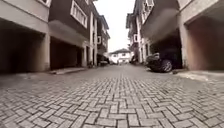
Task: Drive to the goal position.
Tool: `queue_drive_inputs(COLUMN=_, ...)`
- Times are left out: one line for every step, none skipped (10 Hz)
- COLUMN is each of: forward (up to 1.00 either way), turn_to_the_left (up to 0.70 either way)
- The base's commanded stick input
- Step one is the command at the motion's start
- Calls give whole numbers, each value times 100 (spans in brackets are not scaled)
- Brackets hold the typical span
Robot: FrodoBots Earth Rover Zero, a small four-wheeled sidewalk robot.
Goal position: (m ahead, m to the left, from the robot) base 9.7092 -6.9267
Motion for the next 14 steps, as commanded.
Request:
queue_drive_inputs(forward=70, turn_to_the_left=0)
queue_drive_inputs(forward=70, turn_to_the_left=0)
queue_drive_inputs(forward=70, turn_to_the_left=0)
queue_drive_inputs(forward=70, turn_to_the_left=0)
queue_drive_inputs(forward=70, turn_to_the_left=0)
queue_drive_inputs(forward=70, turn_to_the_left=0)
queue_drive_inputs(forward=70, turn_to_the_left=0)
queue_drive_inputs(forward=70, turn_to_the_left=0)
queue_drive_inputs(forward=70, turn_to_the_left=0)
queue_drive_inputs(forward=70, turn_to_the_left=0)
queue_drive_inputs(forward=70, turn_to_the_left=0)
queue_drive_inputs(forward=70, turn_to_the_left=0)
queue_drive_inputs(forward=70, turn_to_the_left=0)
queue_drive_inputs(forward=70, turn_to_the_left=0)
